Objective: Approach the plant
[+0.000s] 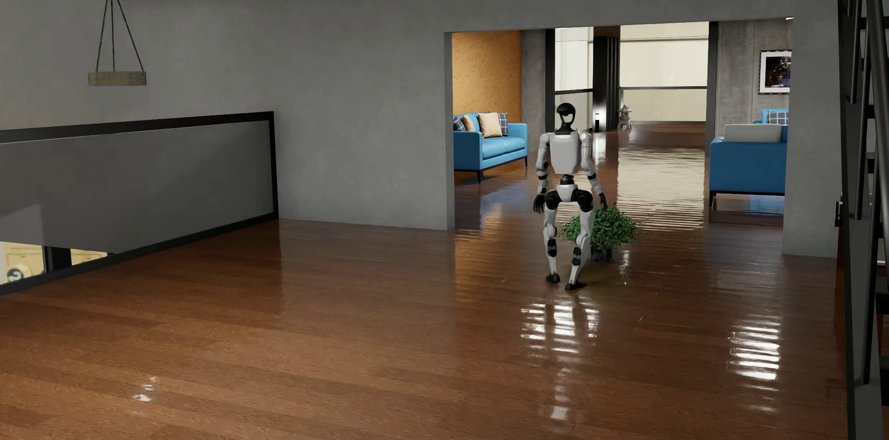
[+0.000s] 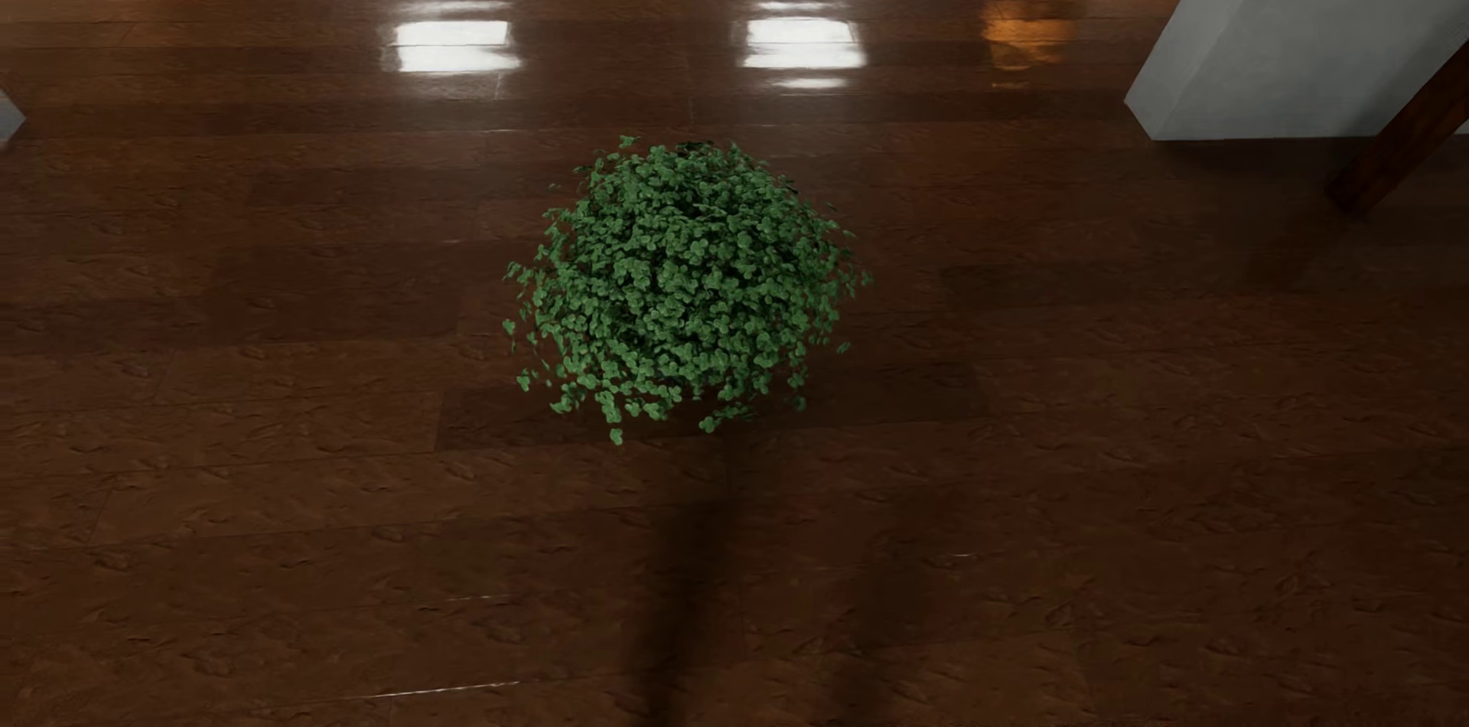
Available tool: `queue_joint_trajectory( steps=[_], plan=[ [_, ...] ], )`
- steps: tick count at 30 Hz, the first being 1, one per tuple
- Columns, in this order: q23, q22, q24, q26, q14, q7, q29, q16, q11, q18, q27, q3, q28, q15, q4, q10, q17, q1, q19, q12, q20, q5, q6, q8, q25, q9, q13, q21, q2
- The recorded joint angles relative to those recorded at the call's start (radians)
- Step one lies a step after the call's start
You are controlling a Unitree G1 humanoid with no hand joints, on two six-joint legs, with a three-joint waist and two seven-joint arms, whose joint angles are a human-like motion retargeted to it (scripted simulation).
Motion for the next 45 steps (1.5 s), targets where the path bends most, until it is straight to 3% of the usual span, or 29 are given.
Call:
queue_joint_trajectory(
  steps=[2,6,8,12,15,19,23,26,31,33,36,38,45],
  plan=[
    [0.036,-0.008,0.0,-0.008,-0.083,0.043,0.029,0.001,-0.011,0.002,0.009,0.011,-0.057,0.009,-0.045,-0.141,-0.007,0.091,0.006,0.069,-0.002,-0.001,0.015,0.013,-0.017,-0.006,0.023,0.0,0.007],
    [0.045,-0.016,0.063,0.001,-0.045,0.051,-0.001,-0.005,0.004,0.024,0.014,0.024,-0.084,0.004,-0.071,-0.174,0.025,0.112,0.02,0.094,-0.073,-0.019,0.036,0.023,0.016,0.0,0.055,-0.078,0.01],
    [0.061,-0.039,0.088,-0.006,-0.035,0.051,-0.005,0.004,0.027,0.017,0.022,0.023,-0.117,-0.004,-0.057,-0.134,0.043,0.105,0.022,0.07,-0.119,-0.022,0.052,0.033,0.026,0.011,0.036,-0.1,0.009],
    [0.086,-0.11,0.094,-0.012,-0.051,0.105,0.01,0.01,0.049,0.026,0.027,0.008,-0.086,-0.036,-0.061,-0.172,0.05,0.164,0.063,-0.012,-0.154,-0.034,0.08,0.061,0.009,0.021,-0.051,-0.093,0.013],
    [0.019,-0.152,0.165,-0.033,-0.039,0.117,0.002,0.061,0.027,0.021,0.007,-0.01,-0.1,-0.062,-0.087,-0.216,0.067,0.188,0.049,-0.125,-0.231,-0.044,0.09,0.059,0.017,0.015,-0.091,-0.073,0.029],
    [-0.04,-0.248,0.134,-0.052,-0.034,0.095,-0.024,0.092,0.028,0.002,-0.042,-0.027,-0.029,-0.09,-0.102,-0.212,0.072,0.17,0.017,-0.231,-0.206,-0.055,0.095,0.035,0.035,0.013,-0.091,-0.052,0.025],
    [-0.024,-0.285,0.088,-0.061,-0.006,0.061,-0.03,0.07,0.027,0.002,-0.007,-0.034,0.008,-0.096,-0.112,-0.198,0.06,0.148,0.0,-0.272,-0.182,-0.061,0.091,0.014,0.042,0.015,-0.088,-0.068,0.027],
    [0.013,-0.242,0.07,-0.05,0.008,0.048,-0.018,0.043,0.014,0.012,0.018,-0.034,-0.004,-0.094,-0.13,-0.221,0.044,0.147,-0.002,-0.267,-0.194,-0.066,0.082,0.001,0.033,0.01,-0.071,-0.082,0.031],
    [0.034,-0.085,0.047,-0.028,0.014,0.046,-0.009,0.03,0.0,0.034,0.018,-0.026,-0.099,-0.088,-0.154,-0.269,0.027,0.158,0.003,-0.207,-0.24,-0.068,0.063,-0.01,0.021,0.005,-0.029,-0.104,0.033],
    [0.016,-0.043,0.047,-0.014,0.008,0.035,-0.008,0.037,-0.011,0.032,0.028,-0.023,-0.119,-0.021,-0.151,-0.265,0.037,0.153,0.003,-0.167,-0.251,-0.066,0.056,-0.021,0.033,0.004,-0.023,-0.121,0.037],
    [0.004,-0.024,0.035,0.0,-0.009,0.01,-0.015,0.042,-0.011,0.026,0.031,-0.022,-0.058,0.003,-0.138,-0.23,0.056,0.13,-0.01,-0.094,-0.223,-0.056,0.05,-0.036,0.039,0.006,-0.017,-0.129,0.04],
    [0.022,-0.035,0.013,0.009,-0.017,-0.005,-0.015,0.035,-0.004,0.023,0.006,-0.018,-0.029,-0.004,-0.132,-0.21,0.057,0.117,-0.01,-0.048,-0.193,-0.053,0.049,-0.047,0.025,0.009,-0.013,-0.121,0.039],
    [0.045,-0.09,0.023,-0.006,-0.009,-0.025,-0.004,0.011,-0.002,0.023,-0.024,0.009,-0.037,-0.006,-0.149,-0.219,0.048,0.105,-0.014,-0.047,-0.176,-0.061,0.043,-0.07,-0.024,0.028,-0.076,-0.036,0.034]
  ],
)
